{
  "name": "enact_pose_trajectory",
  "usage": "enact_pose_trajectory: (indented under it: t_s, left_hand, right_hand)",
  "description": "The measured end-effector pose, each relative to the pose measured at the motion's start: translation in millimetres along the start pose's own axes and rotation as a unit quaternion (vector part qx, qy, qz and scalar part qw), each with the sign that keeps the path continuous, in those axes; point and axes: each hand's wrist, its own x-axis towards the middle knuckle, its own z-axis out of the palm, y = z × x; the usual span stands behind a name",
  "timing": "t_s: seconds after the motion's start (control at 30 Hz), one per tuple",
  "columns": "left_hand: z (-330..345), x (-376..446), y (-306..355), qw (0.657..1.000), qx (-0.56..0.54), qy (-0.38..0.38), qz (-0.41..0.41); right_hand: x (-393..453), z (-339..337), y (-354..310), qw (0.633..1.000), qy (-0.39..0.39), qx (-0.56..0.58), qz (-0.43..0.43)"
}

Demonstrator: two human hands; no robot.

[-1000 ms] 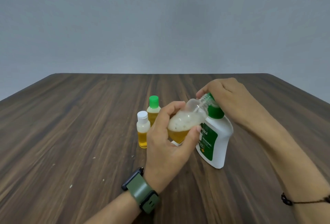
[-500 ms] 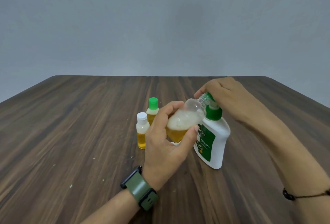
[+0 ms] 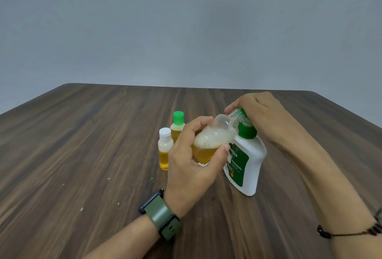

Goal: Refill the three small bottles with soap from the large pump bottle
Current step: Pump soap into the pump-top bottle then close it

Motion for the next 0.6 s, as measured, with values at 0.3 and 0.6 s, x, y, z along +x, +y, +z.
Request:
enact_pose_trajectory:
  t_s: [0.3,0.6]
  left_hand:
    - [1.9,-2.3,-1.6,1.000,-0.006,-0.012,-0.006]
    - [0.4,-1.7,-1.2,1.000,0.000,-0.014,-0.008]
  right_hand:
    - [-1.1,1.9,5.6,1.000,0.017,-0.003,0.005]
    - [-1.5,5.1,7.5,1.000,0.028,-0.006,0.004]
